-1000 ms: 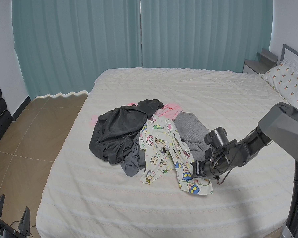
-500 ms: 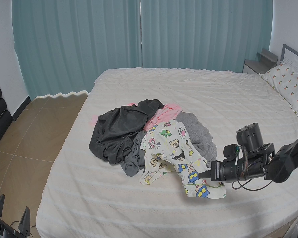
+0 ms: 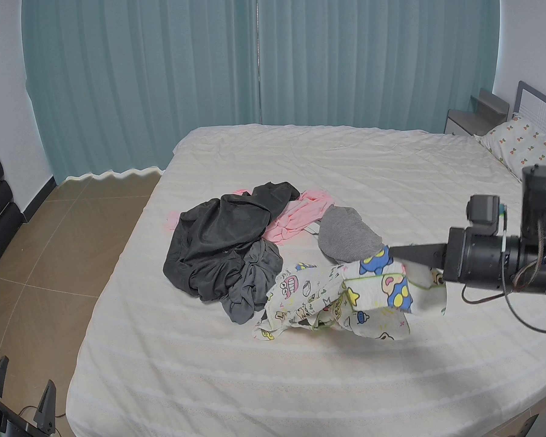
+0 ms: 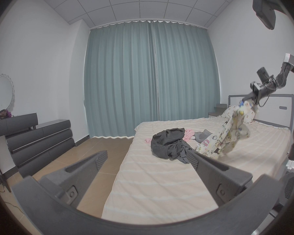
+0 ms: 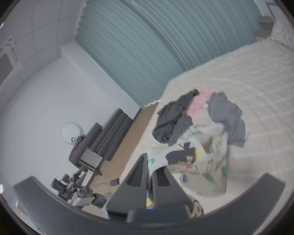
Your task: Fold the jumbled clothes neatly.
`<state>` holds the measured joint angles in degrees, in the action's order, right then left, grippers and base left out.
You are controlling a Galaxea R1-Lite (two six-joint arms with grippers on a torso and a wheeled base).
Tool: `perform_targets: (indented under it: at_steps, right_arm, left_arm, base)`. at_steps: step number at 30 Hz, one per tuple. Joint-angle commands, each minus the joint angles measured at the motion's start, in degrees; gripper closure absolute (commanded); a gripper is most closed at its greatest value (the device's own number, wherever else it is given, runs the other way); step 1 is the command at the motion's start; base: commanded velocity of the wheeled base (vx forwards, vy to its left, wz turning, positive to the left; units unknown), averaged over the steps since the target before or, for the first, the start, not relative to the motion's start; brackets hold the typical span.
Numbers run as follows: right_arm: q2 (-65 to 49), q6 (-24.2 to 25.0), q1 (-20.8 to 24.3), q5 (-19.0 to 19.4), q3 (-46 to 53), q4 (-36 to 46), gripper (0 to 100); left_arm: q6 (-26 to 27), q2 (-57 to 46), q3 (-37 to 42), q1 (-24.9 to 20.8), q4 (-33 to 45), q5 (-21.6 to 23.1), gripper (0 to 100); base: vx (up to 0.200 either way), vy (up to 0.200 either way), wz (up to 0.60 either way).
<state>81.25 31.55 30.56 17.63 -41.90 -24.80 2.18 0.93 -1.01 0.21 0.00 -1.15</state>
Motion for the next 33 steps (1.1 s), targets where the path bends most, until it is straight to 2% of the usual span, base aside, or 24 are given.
perform_targets:
  at_steps: [1,5,6,8,9,11,13,15,18,20,21,23,24,25,26,27,29,33]
  right_arm:
    - [-3.5,-0.1,2.1,-0.2,-6.8,0.5,100]
    - [-1.4,-0.1,2.1,-0.1,-11.4,1.2,100]
    - [-0.3,-0.1,2.1,-0.1,-12.9,1.1,100]
    - [1.0,-0.1,2.0,0.1,-14.5,1.1,100]
    - [1.5,0.0,2.0,0.3,-15.0,1.1,100]
    - [2.3,-0.1,2.3,0.9,-15.4,1.0,100]
    - [2.5,-0.1,3.5,1.3,-15.8,0.6,100]
    - [2.6,0.0,3.9,1.3,-16.5,0.7,100]
    - [3.1,0.0,4.5,1.2,-17.3,0.8,100]
    - [3.2,0.0,4.9,0.9,-18.4,1.0,100]
    - [3.2,0.0,4.9,0.8,-18.7,1.0,100]
    - [2.9,0.0,4.9,0.9,-20.2,1.2,100]
    - [2.9,0.0,4.9,0.9,-20.4,1.2,100]
    - [3.2,0.0,5.6,0.7,-20.6,1.2,100]
    - [3.2,0.0,6.1,0.6,-20.6,1.2,100]
    - [3.2,0.0,6.2,0.6,-20.6,1.2,100]
    - [2.9,0.0,6.5,0.6,-20.6,1.2,100]
    - [2.9,0.0,7.3,0.6,-20.8,1.2,100]
  left_arm:
    - [-0.2,-0.8,0.9,0.1,0.0,-0.1,0]
    - [-0.4,-0.4,0.0,0.1,-0.4,-0.2,0]
    - [-4.3,2.7,-7.5,0.0,-2.7,-0.3,0]
    - [-16.0,12.9,-22.2,0.1,-3.9,0.1,0]
    - [-17.1,15.2,-24.4,0.0,-2.5,0.1,0]
    - [-11.3,18.9,-25.4,-0.6,1.1,1.8,0]
    - [-6.9,24.5,-24.4,-2.1,3.4,7.5,0]
    - [-6.8,28.8,-24.1,-2.3,3.4,13.6,0]
    - [-5.6,36.9,-24.6,-3.1,3.3,26.0,0]
    - [-3.3,42.8,-24.6,-5.7,2.9,30.9,0]
    - [-2.9,44.2,-24.6,-6.5,2.9,31.6,0]
    - [-1.7,52.6,-24.6,-12.4,1.9,30.9,0]
    - [-1.7,53.5,-24.7,-13.2,1.7,30.8,0]
    - [-2.1,58.0,-24.7,-17.3,-1.0,30.1,0]
    - [-2.1,60.4,-24.6,-19.5,-3.2,29.6,0]
    - [-2.1,60.8,-24.6,-19.7,-3.4,29.5,0]
    - [-2.4,66.0,-24.5,-24.8,-7.8,28.0,0]
    - [-4.1,72.0,-24.7,-30.2,-10.7,26.5,0]
  base:
    - [0.0,0.0,0.0]
    - [0.0,0.0,0.0]
    - [0.0,0.0,0.0]
    - [0.0,0.0,0.0]
    - [0.0,0.0,0.0]
    - [0.0,0.0,0.0]
    - [0.0,0.0,0.0]
    - [0.0,0.0,0.0]
    - [0.0,0.0,0.0]
    - [0.0,0.0,0.0]
    - [0.0,0.0,0.0]
    - [0.0,0.0,0.0]
    - [0.0,0.0,0.0]
    - [0.0,0.0,0.0]
    - [0.0,0.0,0.0]
    - [0.0,0.0,0.0]
    - [0.0,0.0,0.0]
    - [0.0,0.0,0.0]
